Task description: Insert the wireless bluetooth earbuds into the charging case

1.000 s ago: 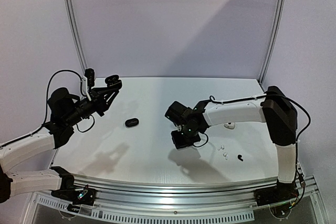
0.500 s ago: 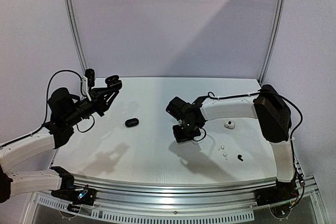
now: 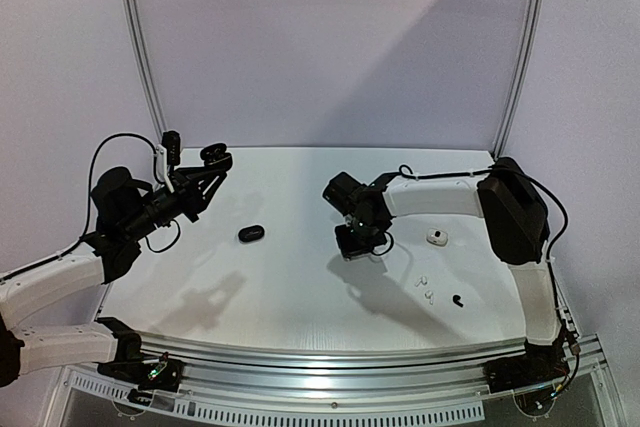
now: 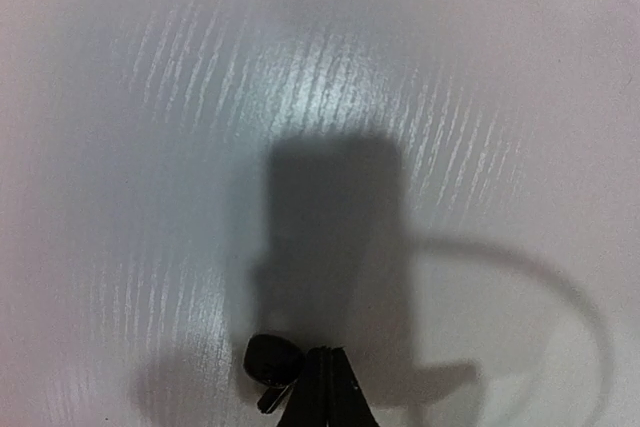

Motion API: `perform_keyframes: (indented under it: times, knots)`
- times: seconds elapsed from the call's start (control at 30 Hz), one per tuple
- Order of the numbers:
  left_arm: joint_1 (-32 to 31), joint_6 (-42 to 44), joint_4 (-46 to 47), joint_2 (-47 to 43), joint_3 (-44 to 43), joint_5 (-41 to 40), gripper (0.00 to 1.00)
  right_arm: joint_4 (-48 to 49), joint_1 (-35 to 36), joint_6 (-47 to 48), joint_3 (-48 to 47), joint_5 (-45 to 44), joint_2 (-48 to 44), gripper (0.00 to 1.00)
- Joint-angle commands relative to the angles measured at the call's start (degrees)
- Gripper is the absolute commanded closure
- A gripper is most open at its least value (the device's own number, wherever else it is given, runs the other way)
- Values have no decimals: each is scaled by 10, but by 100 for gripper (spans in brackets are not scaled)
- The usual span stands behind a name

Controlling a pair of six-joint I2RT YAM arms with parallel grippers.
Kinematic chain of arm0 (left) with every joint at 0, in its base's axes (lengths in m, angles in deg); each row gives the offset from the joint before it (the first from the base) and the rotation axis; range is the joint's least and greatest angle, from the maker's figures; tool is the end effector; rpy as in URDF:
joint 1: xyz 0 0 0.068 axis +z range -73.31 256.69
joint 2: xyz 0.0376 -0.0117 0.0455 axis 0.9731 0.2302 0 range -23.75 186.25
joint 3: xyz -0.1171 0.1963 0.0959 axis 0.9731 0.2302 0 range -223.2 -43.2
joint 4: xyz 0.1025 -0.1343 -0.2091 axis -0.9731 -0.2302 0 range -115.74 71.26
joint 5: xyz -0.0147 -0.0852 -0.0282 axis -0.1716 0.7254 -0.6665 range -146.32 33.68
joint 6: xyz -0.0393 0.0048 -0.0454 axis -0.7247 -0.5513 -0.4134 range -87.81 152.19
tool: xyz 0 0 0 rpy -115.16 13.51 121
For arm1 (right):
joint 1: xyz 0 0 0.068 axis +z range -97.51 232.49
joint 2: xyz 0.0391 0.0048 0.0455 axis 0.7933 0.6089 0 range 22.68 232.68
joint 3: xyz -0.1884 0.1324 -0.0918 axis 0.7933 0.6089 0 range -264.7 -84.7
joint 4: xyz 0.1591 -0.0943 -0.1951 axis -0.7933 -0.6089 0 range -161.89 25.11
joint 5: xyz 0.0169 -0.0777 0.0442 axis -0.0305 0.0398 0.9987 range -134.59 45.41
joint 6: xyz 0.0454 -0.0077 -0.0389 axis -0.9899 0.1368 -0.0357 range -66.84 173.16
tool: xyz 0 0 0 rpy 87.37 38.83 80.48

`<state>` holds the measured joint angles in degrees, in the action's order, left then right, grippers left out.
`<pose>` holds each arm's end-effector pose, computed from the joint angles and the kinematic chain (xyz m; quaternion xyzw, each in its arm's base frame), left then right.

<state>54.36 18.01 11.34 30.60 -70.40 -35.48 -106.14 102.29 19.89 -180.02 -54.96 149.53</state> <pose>0.2245 -0.1093 0.2511 0.1789 0.6663 -0.3417 0.6382 0.2932 0.3345 0.1104 -0.1282 0.9764 0.0320 0.1709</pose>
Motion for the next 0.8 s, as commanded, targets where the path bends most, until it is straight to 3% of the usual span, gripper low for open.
perform_keyframes:
  times: [0.0, 0.23, 0.4, 0.47, 0.77]
  knots:
    - [7, 9, -8, -2, 1, -3, 100, -10, -3, 22, -18, -11, 12, 100]
    - [7, 7, -5, -2, 5, -2, 100, -22, -18, 33, -20, -52, -35, 90]
    - [7, 5, -3, -4, 6, -3, 100, 11, -18, 65, -23, 14, -40, 63]
    - [7, 8, -5, -6, 7, -3, 100, 6, -18, 66, -32, 31, -25, 57]
    - [7, 7, -1, -6, 10, -1, 100, -24, -15, 67, -79, 38, 29, 54]
